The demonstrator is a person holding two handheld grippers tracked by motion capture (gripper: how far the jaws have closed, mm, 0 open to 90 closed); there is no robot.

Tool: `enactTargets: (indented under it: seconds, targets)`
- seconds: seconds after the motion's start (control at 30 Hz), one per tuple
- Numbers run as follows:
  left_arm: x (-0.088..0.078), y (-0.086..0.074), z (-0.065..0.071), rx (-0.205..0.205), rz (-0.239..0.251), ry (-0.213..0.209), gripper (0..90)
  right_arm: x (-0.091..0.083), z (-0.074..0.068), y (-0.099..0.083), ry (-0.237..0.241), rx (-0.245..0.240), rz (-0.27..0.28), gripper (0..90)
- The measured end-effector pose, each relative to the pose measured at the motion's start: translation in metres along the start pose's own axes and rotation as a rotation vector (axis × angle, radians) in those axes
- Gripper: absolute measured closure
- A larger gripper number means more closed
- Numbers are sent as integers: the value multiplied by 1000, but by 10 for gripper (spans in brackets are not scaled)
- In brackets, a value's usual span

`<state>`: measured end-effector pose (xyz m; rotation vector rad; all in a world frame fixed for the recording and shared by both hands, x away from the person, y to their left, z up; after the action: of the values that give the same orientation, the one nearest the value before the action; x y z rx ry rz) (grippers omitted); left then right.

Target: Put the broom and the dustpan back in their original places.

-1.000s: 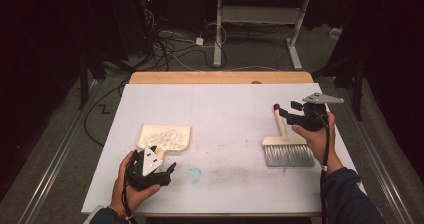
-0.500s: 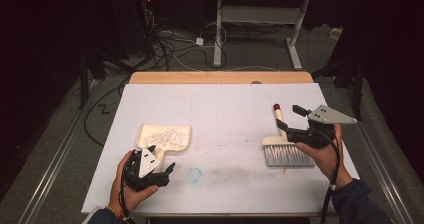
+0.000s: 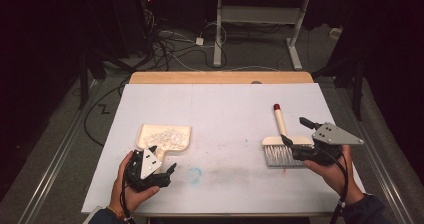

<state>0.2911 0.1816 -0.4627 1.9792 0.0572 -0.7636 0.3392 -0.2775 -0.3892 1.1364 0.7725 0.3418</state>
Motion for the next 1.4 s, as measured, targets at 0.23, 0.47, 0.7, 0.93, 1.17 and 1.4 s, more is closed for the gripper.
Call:
enactTargets:
  seconds: [0.23, 0.47, 0.7, 0.93, 1.17, 1.4]
  targets:
    - [-1, 0, 3, 19, -1, 3, 176, -10, -5, -11, -6, -13, -5, 225]
    - [-1, 0, 4, 31, -1, 0, 176, -18, -9, -21, -11, -24, -7, 225]
    - [0, 2, 5, 39, 3, 1, 176, -22, -15, -34, -9, -33, -12, 224]
    - [-2, 4, 7, 40, 8, -1, 176, -26, -22, -50, -28, -19, -2, 210]
    - [-5, 5, 9, 45, 37, -14, 167, -24, -30, -71, -32, -2, -32, 169]
    - [-4, 5, 11, 53, 35, -20, 155, -20, -36, -78, -11, -14, -38, 161]
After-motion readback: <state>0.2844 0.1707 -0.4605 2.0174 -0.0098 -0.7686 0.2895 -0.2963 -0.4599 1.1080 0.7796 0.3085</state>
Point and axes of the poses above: each handheld gripper's, and its own axes: x roughly forward along the jaws, y roughly out of its top, z roughly to its right, the point moved 1 cm from there along x, roughly forward along the jaws, and after that the axes turned 8 degrees about y, right-handed, at the moved point
